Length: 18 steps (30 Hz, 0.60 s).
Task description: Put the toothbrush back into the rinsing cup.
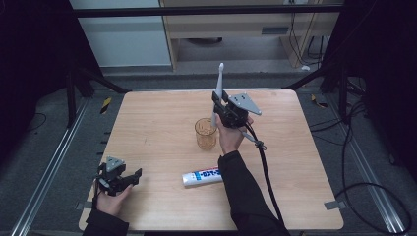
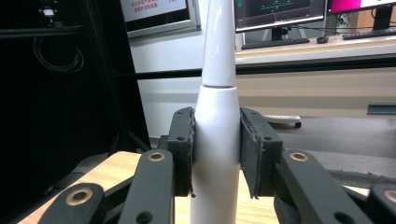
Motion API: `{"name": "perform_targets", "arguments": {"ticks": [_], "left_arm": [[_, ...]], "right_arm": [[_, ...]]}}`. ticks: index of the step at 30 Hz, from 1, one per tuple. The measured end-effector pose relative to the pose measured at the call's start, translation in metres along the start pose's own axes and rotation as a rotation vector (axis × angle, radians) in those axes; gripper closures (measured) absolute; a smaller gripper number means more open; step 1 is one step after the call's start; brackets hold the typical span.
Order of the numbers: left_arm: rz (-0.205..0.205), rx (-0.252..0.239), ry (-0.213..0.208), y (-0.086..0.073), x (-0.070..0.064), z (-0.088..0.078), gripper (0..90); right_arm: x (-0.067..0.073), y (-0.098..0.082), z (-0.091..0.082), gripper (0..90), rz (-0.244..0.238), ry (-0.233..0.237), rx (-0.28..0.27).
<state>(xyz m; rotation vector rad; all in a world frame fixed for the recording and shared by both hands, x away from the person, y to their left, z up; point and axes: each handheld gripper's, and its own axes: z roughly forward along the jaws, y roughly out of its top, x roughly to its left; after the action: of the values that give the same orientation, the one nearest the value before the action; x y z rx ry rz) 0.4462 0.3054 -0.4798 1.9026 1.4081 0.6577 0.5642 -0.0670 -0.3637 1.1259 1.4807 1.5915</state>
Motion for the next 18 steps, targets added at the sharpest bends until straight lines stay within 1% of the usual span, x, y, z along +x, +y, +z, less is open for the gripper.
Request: {"name": "perform_targets", "arguments": {"ticks": [4, 6, 10, 18], "left_arm": [[-0.001, 0.001, 0.0, 0.0, 0.0, 0.0, 32.0], [0.0, 0.0, -0.001, 0.0, 0.0, 0.0, 32.0], [0.0, -0.001, 0.0, 0.0, 0.0, 0.0, 32.0], [0.0, 0.0, 0.0, 0.0, 0.0, 0.0, 32.0]], "right_arm": [[0.003, -0.002, 0.002, 67.5, -0.003, 0.007, -0.002], [0.005, -0.004, 0.004, 67.5, 0.001, 0.012, 0.008], [0.007, -0.009, 0.006, 67.5, -0.008, 0.017, 0.021], [0.007, -0.018, 0.01, 67.4, -0.011, 0.018, 0.039]]}}
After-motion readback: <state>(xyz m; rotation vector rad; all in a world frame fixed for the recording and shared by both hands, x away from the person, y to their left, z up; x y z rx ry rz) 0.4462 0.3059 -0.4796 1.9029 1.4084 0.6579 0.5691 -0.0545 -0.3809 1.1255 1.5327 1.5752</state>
